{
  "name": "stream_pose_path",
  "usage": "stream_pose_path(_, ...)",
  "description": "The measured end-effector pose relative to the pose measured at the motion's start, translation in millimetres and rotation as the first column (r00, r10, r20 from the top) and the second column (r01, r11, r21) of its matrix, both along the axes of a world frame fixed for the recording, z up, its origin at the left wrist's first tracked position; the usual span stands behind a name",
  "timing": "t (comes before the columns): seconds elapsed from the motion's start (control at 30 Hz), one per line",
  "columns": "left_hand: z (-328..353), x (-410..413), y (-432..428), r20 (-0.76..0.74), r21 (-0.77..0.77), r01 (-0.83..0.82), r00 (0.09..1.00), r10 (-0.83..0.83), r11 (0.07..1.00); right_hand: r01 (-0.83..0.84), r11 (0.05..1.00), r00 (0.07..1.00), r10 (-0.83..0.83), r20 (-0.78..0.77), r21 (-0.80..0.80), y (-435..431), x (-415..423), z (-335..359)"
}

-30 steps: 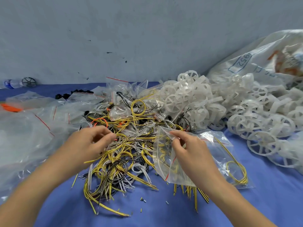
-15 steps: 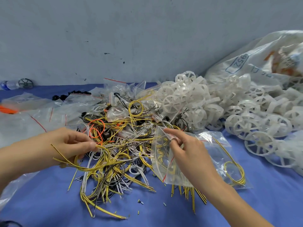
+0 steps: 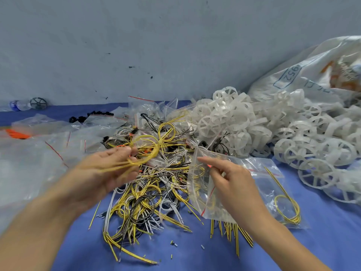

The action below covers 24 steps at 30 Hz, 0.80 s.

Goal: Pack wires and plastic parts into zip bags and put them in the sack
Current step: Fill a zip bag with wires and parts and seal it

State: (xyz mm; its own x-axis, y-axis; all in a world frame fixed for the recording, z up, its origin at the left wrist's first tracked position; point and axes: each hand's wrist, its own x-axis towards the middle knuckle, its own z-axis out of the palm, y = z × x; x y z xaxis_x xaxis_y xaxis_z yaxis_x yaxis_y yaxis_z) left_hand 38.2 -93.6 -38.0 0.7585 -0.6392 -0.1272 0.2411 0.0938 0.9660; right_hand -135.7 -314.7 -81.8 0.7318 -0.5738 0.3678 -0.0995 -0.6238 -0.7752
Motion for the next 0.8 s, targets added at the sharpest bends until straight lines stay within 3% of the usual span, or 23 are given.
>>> stream_pose_path(0.07, -6.7, -18.8, -16.9, -0.107, -0.048, 0.085, 0.990, -0.090, 0.995, -0.044, 0.998, 0.999, 0.045, -0.025, 0.055, -0.4, 1.6, -1.4)
stream_pose_path(0.17, -11.2, -42.2, -37.4, -0.209, -0.132, 0.086, 0.971, -0.113, 0.988, -0.101, 0.990, 0.994, 0.104, -0.028, 0.102, 0.1, 4.2, -4.0)
stream_pose_path(0.43, -21.3, -68.1, -63.8, -0.254, -0.165, 0.127, 0.953, -0.167, 0.978, -0.228, 0.962, 0.972, 0.216, 0.087, 0.153, 3.2, 4.9, 0.1)
stream_pose_path(0.6, -19.3, -65.2, -63.5, -0.133, -0.041, 0.097, 0.986, -0.101, 0.994, -0.184, 0.976, 0.983, 0.180, 0.038, 0.118, 2.3, 4.9, 0.4)
stream_pose_path(0.73, -15.2, -31.8, -43.9, 0.199, 0.250, -0.059, 0.980, 0.008, 0.967, -0.128, 0.991, 0.991, 0.129, -0.041, 0.043, 1.3, 3.8, -1.7)
stream_pose_path(0.8, -19.1, -12.5, -32.5, 0.295, 0.338, -0.152, 0.954, 0.049, 0.929, -0.125, 0.992, 0.990, 0.126, -0.067, 0.009, 2.4, 3.3, -1.6)
